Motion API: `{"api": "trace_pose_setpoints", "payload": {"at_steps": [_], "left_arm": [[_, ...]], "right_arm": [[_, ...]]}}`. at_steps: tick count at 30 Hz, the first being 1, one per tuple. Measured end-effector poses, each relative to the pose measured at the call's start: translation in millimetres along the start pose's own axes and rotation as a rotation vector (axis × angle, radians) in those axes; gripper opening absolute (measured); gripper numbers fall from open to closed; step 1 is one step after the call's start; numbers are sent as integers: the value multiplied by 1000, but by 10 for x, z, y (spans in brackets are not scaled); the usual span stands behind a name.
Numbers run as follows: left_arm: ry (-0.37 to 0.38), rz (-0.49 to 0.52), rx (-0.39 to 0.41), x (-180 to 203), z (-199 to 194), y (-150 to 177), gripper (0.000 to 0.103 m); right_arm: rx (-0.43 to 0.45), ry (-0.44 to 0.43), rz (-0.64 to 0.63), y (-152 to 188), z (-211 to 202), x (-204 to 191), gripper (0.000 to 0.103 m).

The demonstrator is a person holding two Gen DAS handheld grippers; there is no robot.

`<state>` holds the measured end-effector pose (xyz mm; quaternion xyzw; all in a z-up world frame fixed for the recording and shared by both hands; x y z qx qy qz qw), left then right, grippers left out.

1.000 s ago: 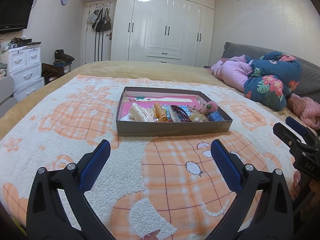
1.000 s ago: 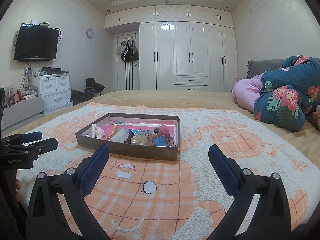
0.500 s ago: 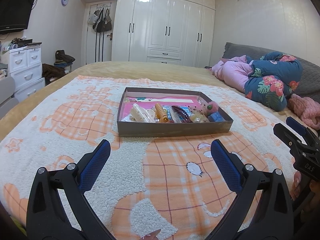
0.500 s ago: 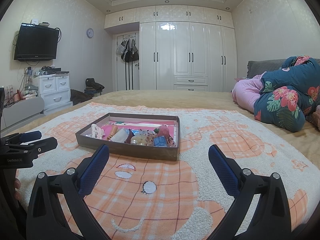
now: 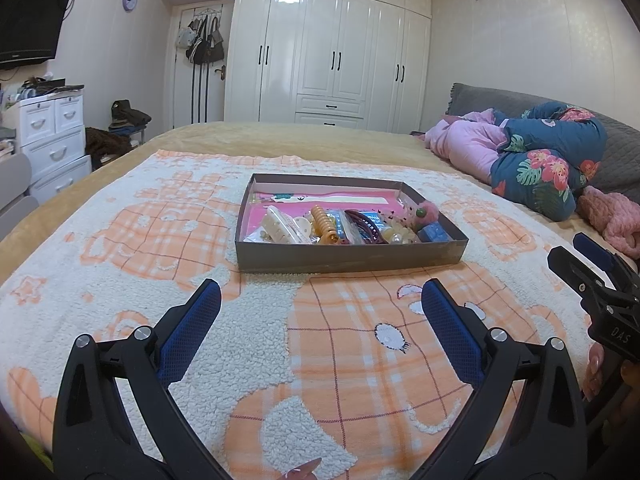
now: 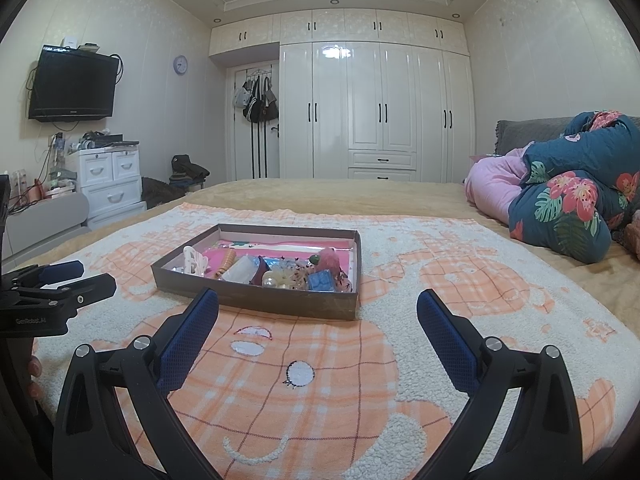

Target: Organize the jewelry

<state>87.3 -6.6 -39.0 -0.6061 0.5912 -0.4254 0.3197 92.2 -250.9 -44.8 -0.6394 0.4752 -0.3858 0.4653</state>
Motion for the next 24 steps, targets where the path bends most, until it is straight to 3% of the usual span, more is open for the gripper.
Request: {"api": "trace_pose_setpoints", "payload": {"at_steps": [24], "left_arm": [[-9, 3, -1, -46, 19, 12, 92]], "right_arm": [[-4, 1, -2, 17, 7, -24, 97]]}}
Point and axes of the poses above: each gripper's, at about its wrist camera, not at the fingertips, and z roughly the way its jaws point, x to its right, y to its underside, the point moved 3 cm from there along z, roughly the way its jaws point, and after that the axes turned 3 degrees about -z, right-handed, at the moved point
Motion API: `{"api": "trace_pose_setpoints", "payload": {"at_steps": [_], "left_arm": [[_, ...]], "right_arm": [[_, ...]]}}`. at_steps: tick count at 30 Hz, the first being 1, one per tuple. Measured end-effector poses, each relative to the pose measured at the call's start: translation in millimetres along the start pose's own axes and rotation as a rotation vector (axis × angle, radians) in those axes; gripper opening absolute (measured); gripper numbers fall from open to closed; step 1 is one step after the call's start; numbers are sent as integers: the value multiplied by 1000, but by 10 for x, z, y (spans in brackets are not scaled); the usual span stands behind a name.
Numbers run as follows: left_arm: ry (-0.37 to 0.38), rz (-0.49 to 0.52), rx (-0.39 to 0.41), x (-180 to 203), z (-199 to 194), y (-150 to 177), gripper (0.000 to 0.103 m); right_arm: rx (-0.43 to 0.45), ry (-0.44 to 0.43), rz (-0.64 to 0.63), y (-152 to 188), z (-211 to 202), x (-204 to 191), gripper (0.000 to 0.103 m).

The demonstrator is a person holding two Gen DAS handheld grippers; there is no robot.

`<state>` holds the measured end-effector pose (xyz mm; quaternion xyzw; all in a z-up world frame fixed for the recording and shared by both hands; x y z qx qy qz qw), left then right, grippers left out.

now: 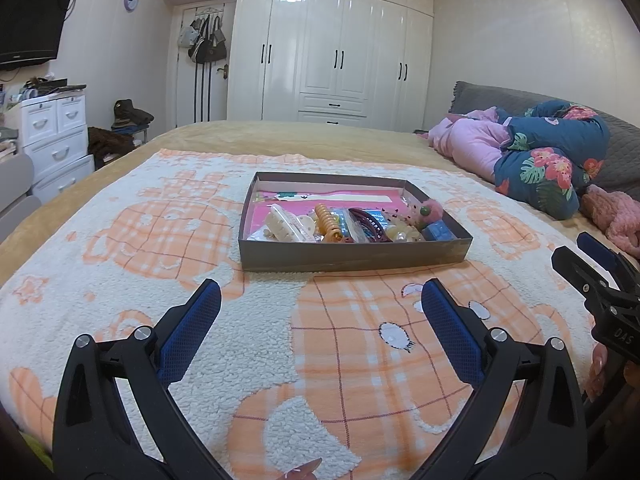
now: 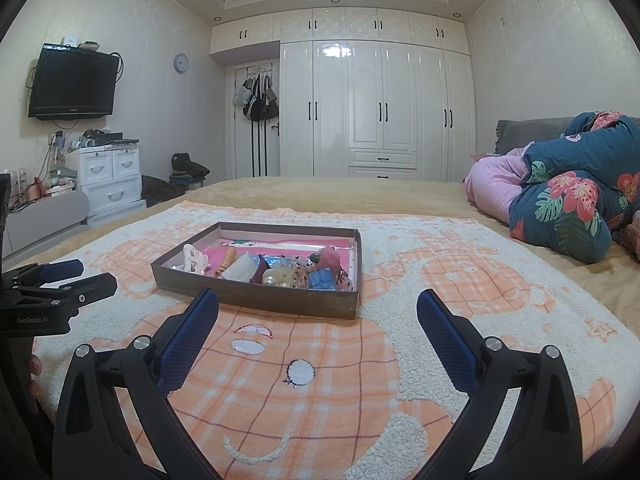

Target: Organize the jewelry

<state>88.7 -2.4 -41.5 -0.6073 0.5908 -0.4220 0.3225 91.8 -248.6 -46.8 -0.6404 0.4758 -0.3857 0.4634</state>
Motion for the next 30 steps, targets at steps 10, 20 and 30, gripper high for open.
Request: {"api": "trace_pose_setpoints", "payload": {"at_steps": [10, 20, 30], "left_arm": [[2, 0, -1, 21, 0, -5, 92], [-17, -8, 0, -34, 2, -7, 92], [-73, -53, -18, -300, 67, -100, 92]], "right_arm": [[0, 1, -1, -1, 0, -4, 97], [-8, 11, 4, 20, 25, 17, 97], [-86, 61, 106, 41, 233, 270, 97]]}}
Point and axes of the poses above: each gripper's, at about its wrist camera, not at the fingertips, and z roughly the way its jaws point, x to its right, y to its underside, the point moved 3 cm from there along z, roughly the way its jaws point, and after that the axes turned 3 degrees about -z, right-handed, at the moved point
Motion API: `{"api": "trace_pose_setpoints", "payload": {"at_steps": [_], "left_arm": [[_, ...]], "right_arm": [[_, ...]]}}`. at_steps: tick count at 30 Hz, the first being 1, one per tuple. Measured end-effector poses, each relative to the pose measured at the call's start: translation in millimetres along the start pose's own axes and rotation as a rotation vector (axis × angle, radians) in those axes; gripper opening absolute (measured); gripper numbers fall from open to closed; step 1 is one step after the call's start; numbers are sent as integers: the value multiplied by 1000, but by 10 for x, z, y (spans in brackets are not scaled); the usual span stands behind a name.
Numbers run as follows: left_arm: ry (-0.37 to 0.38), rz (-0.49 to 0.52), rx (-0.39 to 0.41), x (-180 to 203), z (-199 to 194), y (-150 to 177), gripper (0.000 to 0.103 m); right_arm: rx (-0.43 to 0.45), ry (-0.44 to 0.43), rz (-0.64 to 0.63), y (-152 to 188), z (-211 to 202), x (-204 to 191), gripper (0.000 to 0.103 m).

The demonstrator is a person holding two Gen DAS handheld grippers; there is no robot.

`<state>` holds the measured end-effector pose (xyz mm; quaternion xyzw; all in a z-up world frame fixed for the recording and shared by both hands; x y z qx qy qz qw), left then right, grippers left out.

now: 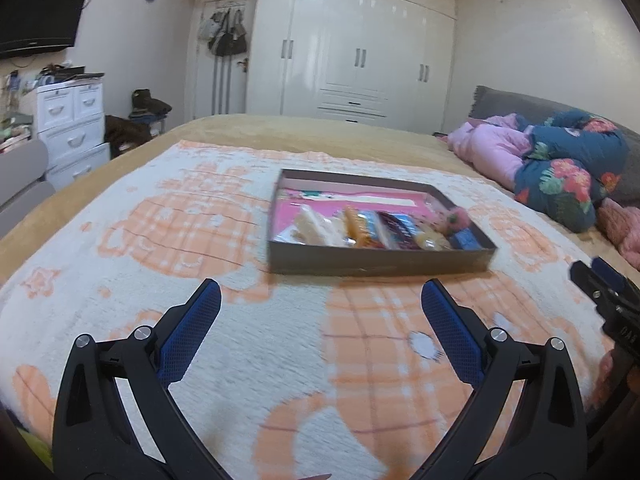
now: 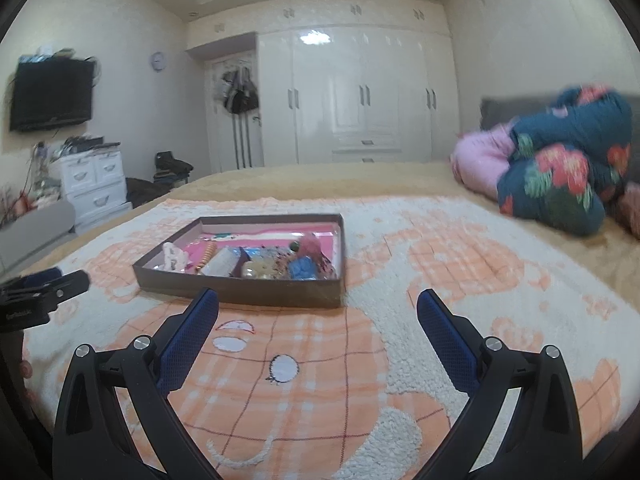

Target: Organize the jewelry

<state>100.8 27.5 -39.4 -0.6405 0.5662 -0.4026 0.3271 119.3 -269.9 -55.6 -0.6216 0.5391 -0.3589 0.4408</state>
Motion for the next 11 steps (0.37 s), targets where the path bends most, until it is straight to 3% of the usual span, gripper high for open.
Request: {"api": "trace_pose_setpoints", "payload": {"at_steps": [4, 7, 11], "left_arm": [[-75, -39, -53, -316, 264, -175, 92], [-153, -96, -131, -819, 632, -382, 92], [-358, -136, -192, -1561, 1116, -609, 92]], "right_arm": [[-113, 119, 75, -144, 454, 449, 97], [-289, 261, 74, -214, 1078, 998, 97], [-480, 391, 115, -213, 1782, 1692, 97]]}}
Point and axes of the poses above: each gripper's, at about its wrist camera, not at the fingertips, and z roughly the way its jaws point, x to its right, y to its underside, the point moved 3 cm from there along z, roughly the way its jaws point, and after that the axes turned 3 degrees about -z, right-handed, at the moved point
